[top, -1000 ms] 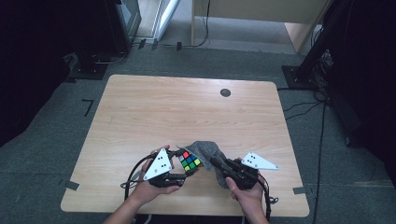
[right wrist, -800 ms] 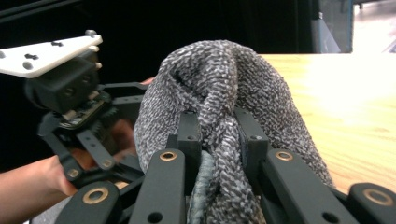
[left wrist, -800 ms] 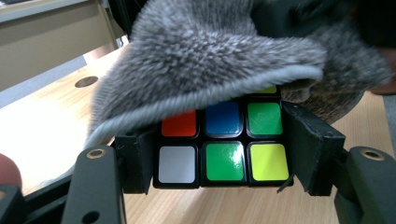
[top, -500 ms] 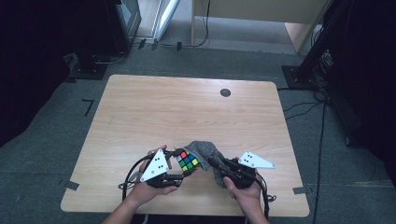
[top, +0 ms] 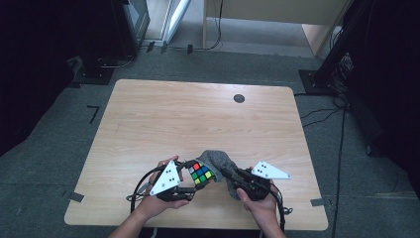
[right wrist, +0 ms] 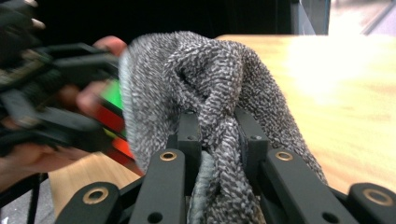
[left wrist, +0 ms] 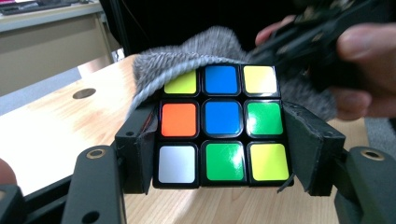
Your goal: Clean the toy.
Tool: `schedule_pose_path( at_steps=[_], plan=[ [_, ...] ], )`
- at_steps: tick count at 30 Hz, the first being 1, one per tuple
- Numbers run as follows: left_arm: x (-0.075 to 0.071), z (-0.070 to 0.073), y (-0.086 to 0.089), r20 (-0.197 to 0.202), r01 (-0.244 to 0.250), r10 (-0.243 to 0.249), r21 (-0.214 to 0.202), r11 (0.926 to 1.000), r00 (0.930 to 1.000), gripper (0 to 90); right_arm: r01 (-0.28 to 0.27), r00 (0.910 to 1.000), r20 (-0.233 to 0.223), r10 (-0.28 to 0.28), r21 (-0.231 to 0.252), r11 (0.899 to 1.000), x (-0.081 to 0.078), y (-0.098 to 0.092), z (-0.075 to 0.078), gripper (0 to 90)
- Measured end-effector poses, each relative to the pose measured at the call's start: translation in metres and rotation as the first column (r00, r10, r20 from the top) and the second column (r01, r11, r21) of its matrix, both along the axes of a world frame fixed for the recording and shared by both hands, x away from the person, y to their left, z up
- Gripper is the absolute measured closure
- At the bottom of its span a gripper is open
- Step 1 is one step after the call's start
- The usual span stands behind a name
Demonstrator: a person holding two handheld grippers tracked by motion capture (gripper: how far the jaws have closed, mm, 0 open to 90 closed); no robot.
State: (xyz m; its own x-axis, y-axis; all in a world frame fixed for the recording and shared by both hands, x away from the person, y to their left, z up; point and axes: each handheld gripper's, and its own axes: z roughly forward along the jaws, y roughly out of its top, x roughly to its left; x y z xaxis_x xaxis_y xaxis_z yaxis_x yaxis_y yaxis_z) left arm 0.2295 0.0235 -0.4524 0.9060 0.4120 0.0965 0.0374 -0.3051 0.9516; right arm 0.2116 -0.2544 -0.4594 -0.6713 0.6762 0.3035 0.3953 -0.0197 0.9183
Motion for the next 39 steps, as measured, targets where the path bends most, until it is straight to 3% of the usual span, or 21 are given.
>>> schedule_pose_path(
  at_steps=[3,4,5,6,10,12,16,17,19,25,30,33,35,37,39],
  plan=[
    [0.000,-0.003,-0.003,0.008,-0.013,0.012,0.031,0.9994,0.9999,34.5,-0.034,0.9988,0.037,0.033,0.027,0.999,-0.005,0.003,0.008,76.2],
    [0.000,-0.004,-0.004,0.006,-0.009,0.009,0.034,0.9994,0.9999,34.5,-0.054,0.9964,0.067,0.052,0.020,0.998,-0.008,0.007,0.012,76.2],
    [-0.001,-0.004,-0.004,0.008,-0.006,0.006,0.035,0.9994,1.0000,34.5,-0.054,0.9964,0.067,0.052,0.020,0.998,-0.008,0.007,0.012,76.2],
    [-0.002,-0.002,-0.005,0.012,-0.007,0.006,0.037,0.9993,0.9999,34.5,-0.044,0.9958,0.079,0.045,-0.015,0.999,-0.009,0.009,0.010,76.2],
    [-0.002,0.001,-0.002,-0.005,0.010,-0.010,-0.003,0.9999,0.9999,34.5,0.004,1.0000,-0.001,-0.004,-0.005,1.000,0.001,0.000,-0.001,76.5],
    [-0.001,0.003,-0.001,-0.008,0.011,-0.011,-0.018,0.9998,0.9999,34.5,0.016,0.9997,-0.018,-0.016,-0.004,1.000,0.002,-0.003,-0.003,76.6],
    [-0.001,0.000,-0.004,-0.005,-0.006,0.006,0.021,0.9998,1.0000,34.5,-0.002,0.9997,0.026,0.002,0.003,1.000,-0.005,0.003,0.006,76.7],
    [-0.001,-0.001,-0.005,-0.017,0.001,0.000,0.019,0.9998,0.9999,34.5,-0.023,0.9977,0.064,0.023,0.004,1.000,-0.010,0.008,0.012,76.8],
    [-0.002,0.000,-0.005,-0.010,0.002,-0.001,0.017,0.9998,0.9999,34.5,-0.011,0.9970,0.076,0.012,-0.010,1.000,-0.012,0.011,0.015,76.9],
    [-0.003,0.002,-0.004,-0.010,0.009,-0.009,0.003,1.0000,0.9999,34.5,0.032,0.9995,0.006,-0.032,-0.011,0.999,-0.004,0.002,0.004,77.1],
    [-0.003,0.000,-0.007,-0.021,0.004,-0.003,0.020,0.9998,0.9998,34.5,0.009,0.9990,0.044,-0.009,0.008,1.000,-0.012,0.009,0.015,77.2],
    [-0.003,0.000,-0.008,-0.018,0.000,0.001,0.028,0.9996,0.9998,34.5,0.013,0.9976,0.068,-0.012,-0.022,1.000,-0.014,0.012,0.018,77.3],
    [-0.004,-0.001,-0.008,-0.011,-0.005,0.005,0.039,0.9992,0.9999,34.5,0.032,0.9983,0.051,-0.029,-0.067,0.997,-0.010,0.010,0.011,77.4],
    [-0.003,0.000,-0.009,-0.015,-0.010,0.011,0.043,0.9990,0.9998,34.5,0.076,0.9966,0.042,-0.071,-0.133,0.988,-0.006,0.008,0.004,77.7],
    [-0.003,0.000,-0.009,-0.013,-0.016,0.017,0.056,0.9983,0.9998,34.5,0.093,0.9953,0.040,-0.089,-0.133,0.987,-0.006,0.006,0.003,77.6]
  ],
)
